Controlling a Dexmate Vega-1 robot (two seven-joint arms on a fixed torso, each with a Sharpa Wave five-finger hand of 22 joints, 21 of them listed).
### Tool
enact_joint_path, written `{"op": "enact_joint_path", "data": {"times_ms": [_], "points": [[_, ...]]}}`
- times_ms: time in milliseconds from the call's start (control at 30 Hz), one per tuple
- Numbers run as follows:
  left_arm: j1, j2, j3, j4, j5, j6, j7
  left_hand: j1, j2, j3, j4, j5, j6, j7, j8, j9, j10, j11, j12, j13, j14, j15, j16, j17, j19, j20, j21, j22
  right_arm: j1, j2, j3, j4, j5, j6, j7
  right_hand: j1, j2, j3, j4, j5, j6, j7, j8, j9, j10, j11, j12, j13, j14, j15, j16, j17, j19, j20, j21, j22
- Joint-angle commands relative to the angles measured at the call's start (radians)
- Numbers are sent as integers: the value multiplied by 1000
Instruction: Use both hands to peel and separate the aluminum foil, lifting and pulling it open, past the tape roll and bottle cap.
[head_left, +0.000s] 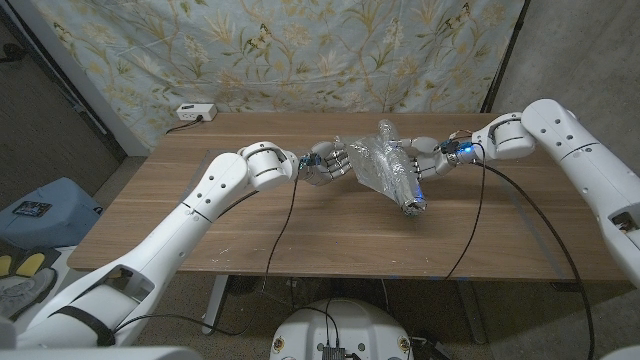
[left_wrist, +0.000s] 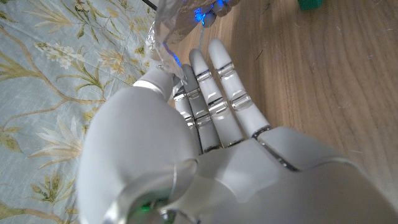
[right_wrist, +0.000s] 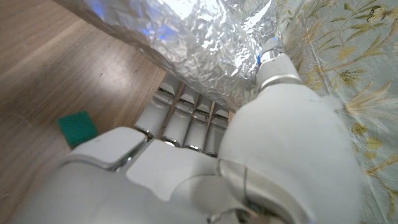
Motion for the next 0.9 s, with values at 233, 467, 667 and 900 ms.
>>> {"op": "enact_joint_path", "data": {"times_ms": [233, 467, 667, 900], "points": [[8, 41, -34, -37, -36, 0, -11, 1, -1, 10, 0, -3, 7, 2, -2, 3, 27, -20, -1, 3, 6, -1, -5, 6, -6, -2, 11, 3, -50, -21, 21, 8, 28, 49, 70, -64, 167, 5, 24, 2, 3, 21, -12, -1, -19, 9, -6, 0, -12, 4, -11, -1, -10, 5, -4, 3], [17, 71, -64, -63, -62, -13, -18, 2, 0, 10, -1, -3, 4, 7, -4, 4, 27, -19, -2, 4, 6, -2, -6, 8, -7, -4, 15, 2, -78, -17, 48, 16, 82, 39, 38, -80, 162, -2, 29, 0, -24, 26, -26, -2, -28, 20, -9, 1, -12, 10, -15, -3, -3, 8, -2, 2], [18, 85, -71, -71, -71, -24, -20, 3, 0, 10, -2, -4, 4, 7, -4, 6, 25, -18, -3, 5, 5, -2, -7, 9, -7, -4, 19, 2, -95, -15, 54, 17, 108, 42, 36, -94, 158, -7, 33, -1, -40, 32, -36, -3, -30, 26, -10, -1, -12, 15, -18, -4, 0, 12, -1, 2], [21, 90, -70, -71, -92, -32, -17, 4, 0, 10, -2, -4, 3, 9, -5, 6, 24, -19, -5, 4, 6, -2, -8, 11, -8, -5, 23, 2, -103, -17, 62, 12, 133, 46, 22, -101, 156, -9, 33, -1, -54, 36, -45, -6, -38, 28, -13, 0, -13, 20, -22, -4, 3, 14, 0, 2]]}}
